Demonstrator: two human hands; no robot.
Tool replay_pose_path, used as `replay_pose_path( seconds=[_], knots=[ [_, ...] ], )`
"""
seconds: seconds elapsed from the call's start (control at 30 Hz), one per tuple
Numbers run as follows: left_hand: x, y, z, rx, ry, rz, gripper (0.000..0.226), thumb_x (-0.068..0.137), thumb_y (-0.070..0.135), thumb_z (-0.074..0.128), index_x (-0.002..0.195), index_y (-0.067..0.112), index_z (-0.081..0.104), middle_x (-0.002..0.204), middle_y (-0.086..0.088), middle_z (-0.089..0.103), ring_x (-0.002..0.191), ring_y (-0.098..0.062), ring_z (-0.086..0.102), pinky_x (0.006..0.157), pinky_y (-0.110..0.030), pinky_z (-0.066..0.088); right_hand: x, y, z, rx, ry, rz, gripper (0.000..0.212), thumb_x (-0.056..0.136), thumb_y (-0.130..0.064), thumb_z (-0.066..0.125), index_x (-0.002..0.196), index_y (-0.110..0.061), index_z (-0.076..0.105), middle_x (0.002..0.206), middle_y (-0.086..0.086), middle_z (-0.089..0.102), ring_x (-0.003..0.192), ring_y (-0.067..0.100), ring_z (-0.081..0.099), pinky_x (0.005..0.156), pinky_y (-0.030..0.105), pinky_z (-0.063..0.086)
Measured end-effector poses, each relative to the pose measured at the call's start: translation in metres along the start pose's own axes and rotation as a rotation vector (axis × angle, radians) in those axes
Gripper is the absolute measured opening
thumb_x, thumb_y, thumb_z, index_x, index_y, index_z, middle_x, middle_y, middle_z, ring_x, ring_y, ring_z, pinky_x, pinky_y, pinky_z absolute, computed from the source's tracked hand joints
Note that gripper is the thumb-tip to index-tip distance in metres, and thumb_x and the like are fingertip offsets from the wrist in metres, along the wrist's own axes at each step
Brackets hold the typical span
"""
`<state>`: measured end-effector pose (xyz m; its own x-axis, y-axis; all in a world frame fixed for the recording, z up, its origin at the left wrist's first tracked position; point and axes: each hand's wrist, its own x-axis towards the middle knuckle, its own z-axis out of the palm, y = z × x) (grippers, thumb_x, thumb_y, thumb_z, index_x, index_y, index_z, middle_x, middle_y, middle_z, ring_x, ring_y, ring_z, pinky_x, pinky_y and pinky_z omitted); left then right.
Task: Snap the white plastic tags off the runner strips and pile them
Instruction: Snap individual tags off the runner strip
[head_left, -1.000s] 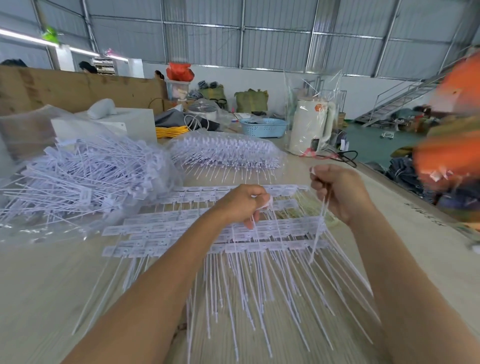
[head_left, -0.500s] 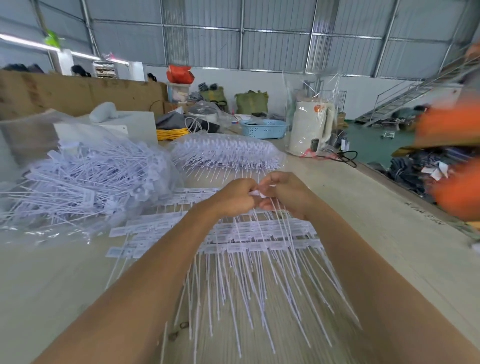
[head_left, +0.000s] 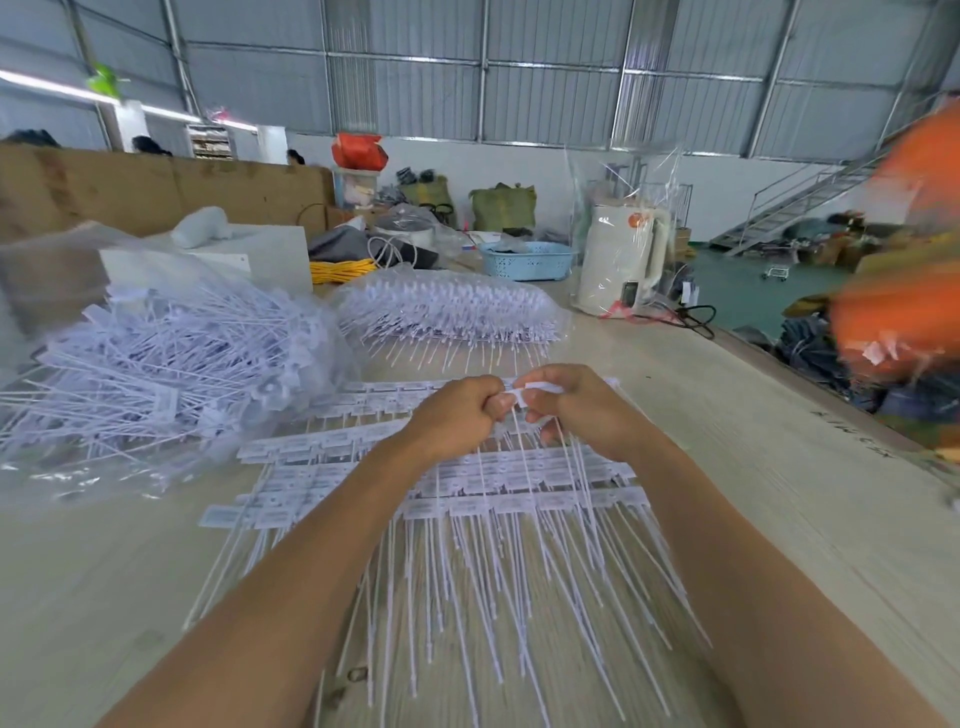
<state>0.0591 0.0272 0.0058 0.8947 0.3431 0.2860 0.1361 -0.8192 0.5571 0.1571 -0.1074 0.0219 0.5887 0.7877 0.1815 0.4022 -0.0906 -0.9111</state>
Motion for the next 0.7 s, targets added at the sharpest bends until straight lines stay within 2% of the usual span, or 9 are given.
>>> replay_pose_path(
  seconds=[0.07, 0.23, 0.37, 0.43, 0.5, 0.57, 0.6, 0.63, 0.7],
  knots=[
    [0.001, -0.002, 0.002, 0.038, 0.0, -0.005, 0.03, 0.099, 0.033, 0.042, 0.07, 0.025, 0.046, 0.064, 0.005, 0.047, 0.06, -0.013, 0.044, 0.058, -0.029, 0.031, -0.001, -0.001, 0.0, -0.03, -0.022, -0.012, 0.012, 0.094, -0.004, 0.054, 0.102, 0.001, 0.061, 0.076, 0.013, 0.059, 0.061, 0.013, 0.058, 0.049, 0.02, 0.048],
    [0.008, -0.007, 0.006, 0.05, -0.031, -0.043, 0.027, 0.098, 0.035, 0.042, 0.08, 0.02, 0.056, 0.064, 0.005, 0.05, 0.059, -0.014, 0.046, 0.058, -0.029, 0.033, 0.009, -0.002, 0.0, -0.246, -0.002, 0.02, 0.005, 0.089, 0.001, 0.056, 0.086, 0.002, 0.06, 0.057, 0.01, 0.057, 0.042, 0.013, 0.054, 0.047, 0.023, 0.046],
    [0.016, -0.007, 0.002, -0.121, -0.027, -0.092, 0.033, 0.097, 0.03, 0.048, 0.064, 0.024, 0.051, 0.06, 0.005, 0.047, 0.057, -0.013, 0.043, 0.06, -0.028, 0.031, 0.018, 0.007, 0.005, -0.135, 0.072, -0.033, 0.008, 0.086, 0.004, 0.06, 0.08, -0.001, 0.058, 0.051, 0.007, 0.052, 0.035, 0.01, 0.051, 0.04, 0.023, 0.046],
    [0.017, -0.007, 0.003, -0.26, -0.018, -0.137, 0.038, 0.095, 0.021, 0.052, 0.057, 0.02, 0.05, 0.055, 0.002, 0.043, 0.053, -0.014, 0.039, 0.06, -0.028, 0.028, 0.022, 0.014, 0.009, -0.146, 0.121, -0.088, 0.014, 0.083, 0.006, 0.061, 0.075, -0.004, 0.058, 0.052, 0.005, 0.051, 0.035, 0.011, 0.052, 0.039, 0.024, 0.045],
    [0.021, -0.008, 0.003, -0.399, -0.018, -0.214, 0.041, 0.092, 0.01, 0.055, 0.052, 0.017, 0.051, 0.045, 0.004, 0.041, 0.046, -0.013, 0.037, 0.053, -0.025, 0.026, 0.025, 0.02, 0.012, -0.247, 0.175, -0.214, 0.014, 0.08, 0.009, 0.061, 0.073, -0.002, 0.058, 0.059, 0.006, 0.052, 0.044, 0.016, 0.055, 0.044, 0.026, 0.043],
    [0.021, -0.005, 0.0, -0.501, -0.057, -0.277, 0.036, 0.09, 0.004, 0.057, 0.056, 0.014, 0.055, 0.038, 0.007, 0.043, 0.038, -0.008, 0.039, 0.044, -0.019, 0.029, 0.028, 0.028, 0.009, -0.416, 0.255, -0.354, 0.011, 0.078, 0.012, 0.059, 0.074, 0.001, 0.058, 0.069, 0.007, 0.053, 0.06, 0.021, 0.054, 0.055, 0.027, 0.043],
    [0.021, -0.004, -0.004, -0.535, -0.067, -0.29, 0.029, 0.09, 0.004, 0.058, 0.062, 0.013, 0.058, 0.043, 0.006, 0.049, 0.04, -0.006, 0.043, 0.043, -0.017, 0.033, 0.029, 0.03, 0.004, -0.434, 0.314, -0.366, 0.013, 0.08, 0.011, 0.058, 0.075, -0.001, 0.058, 0.071, 0.006, 0.054, 0.062, 0.018, 0.055, 0.055, 0.025, 0.044],
    [0.021, -0.003, -0.006, -0.545, -0.068, -0.291, 0.024, 0.09, 0.005, 0.059, 0.067, 0.014, 0.06, 0.052, 0.002, 0.055, 0.049, -0.008, 0.05, 0.05, -0.018, 0.041, 0.029, 0.032, -0.002, -0.368, 0.373, -0.316, 0.013, 0.082, 0.008, 0.059, 0.076, -0.004, 0.058, 0.069, 0.004, 0.055, 0.059, 0.013, 0.055, 0.05, 0.021, 0.046],
    [0.019, -0.006, -0.009, -0.537, -0.063, -0.24, 0.023, 0.093, 0.01, 0.056, 0.07, 0.014, 0.06, 0.067, -0.002, 0.058, 0.067, -0.016, 0.055, 0.077, -0.03, 0.049, 0.029, 0.032, -0.016, -0.044, 0.446, -0.179, 0.012, 0.086, 0.0, 0.061, 0.076, -0.007, 0.059, 0.057, 0.002, 0.052, 0.044, 0.007, 0.049, 0.04, 0.021, 0.044]
  ],
)
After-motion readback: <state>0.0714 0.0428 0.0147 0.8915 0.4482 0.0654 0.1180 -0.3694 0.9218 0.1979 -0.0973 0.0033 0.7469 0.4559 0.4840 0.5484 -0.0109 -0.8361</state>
